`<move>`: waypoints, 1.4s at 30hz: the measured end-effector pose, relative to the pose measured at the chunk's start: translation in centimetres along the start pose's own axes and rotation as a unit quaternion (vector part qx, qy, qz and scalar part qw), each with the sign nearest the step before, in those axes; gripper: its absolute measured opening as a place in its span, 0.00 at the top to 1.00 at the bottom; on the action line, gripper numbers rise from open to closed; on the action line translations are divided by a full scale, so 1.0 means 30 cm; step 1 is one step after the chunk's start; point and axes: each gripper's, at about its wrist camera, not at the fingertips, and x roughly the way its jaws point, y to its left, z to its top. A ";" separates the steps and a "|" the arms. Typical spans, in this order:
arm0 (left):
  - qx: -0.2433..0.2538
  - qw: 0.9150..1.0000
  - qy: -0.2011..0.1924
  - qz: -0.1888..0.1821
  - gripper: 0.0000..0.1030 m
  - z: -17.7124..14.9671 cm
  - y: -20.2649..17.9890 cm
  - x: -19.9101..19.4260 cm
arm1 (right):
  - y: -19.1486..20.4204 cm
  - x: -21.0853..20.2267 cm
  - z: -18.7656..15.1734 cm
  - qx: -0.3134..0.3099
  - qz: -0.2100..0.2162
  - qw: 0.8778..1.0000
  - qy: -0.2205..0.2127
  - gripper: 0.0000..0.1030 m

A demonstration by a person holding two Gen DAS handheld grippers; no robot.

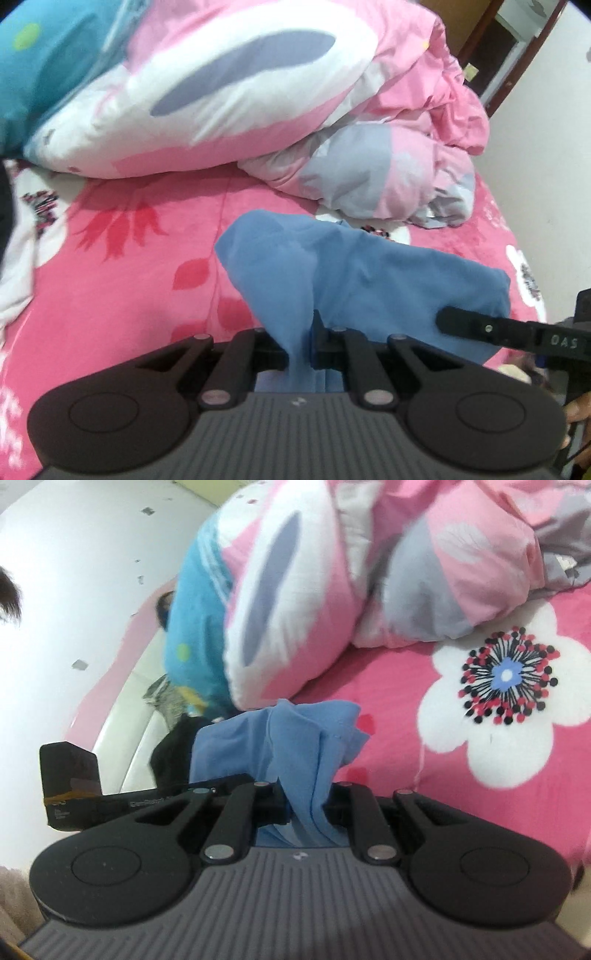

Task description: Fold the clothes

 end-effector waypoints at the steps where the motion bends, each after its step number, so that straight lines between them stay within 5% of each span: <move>1: 0.001 1.000 -0.003 0.002 0.91 -0.014 -0.015 -0.049 | 0.030 -0.025 -0.011 -0.004 0.001 1.000 0.000 0.91; 7: 0.020 1.000 -0.011 -0.019 0.90 -0.105 -0.105 -0.281 | 0.194 -0.201 -0.112 -0.027 -0.003 1.000 -0.012 0.91; 13: 0.056 0.994 -0.019 -0.092 0.91 -0.202 -0.203 -0.444 | 0.327 -0.424 -0.252 -0.015 -0.044 0.996 -0.071 0.91; 28: 0.146 0.956 0.017 -0.255 0.91 -0.427 -0.527 -0.604 | 0.397 -1.004 -0.601 0.011 -0.189 0.964 -0.187 0.91; 34: 0.143 0.952 0.044 -0.266 0.91 -0.487 -0.625 -0.528 | 0.297 -1.104 -0.609 0.021 -0.208 0.962 -0.174 0.91; 42: 0.095 0.971 0.072 -0.207 0.91 -0.458 -0.722 -0.315 | 0.041 -1.088 -0.467 0.027 -0.184 0.975 -0.121 0.91</move>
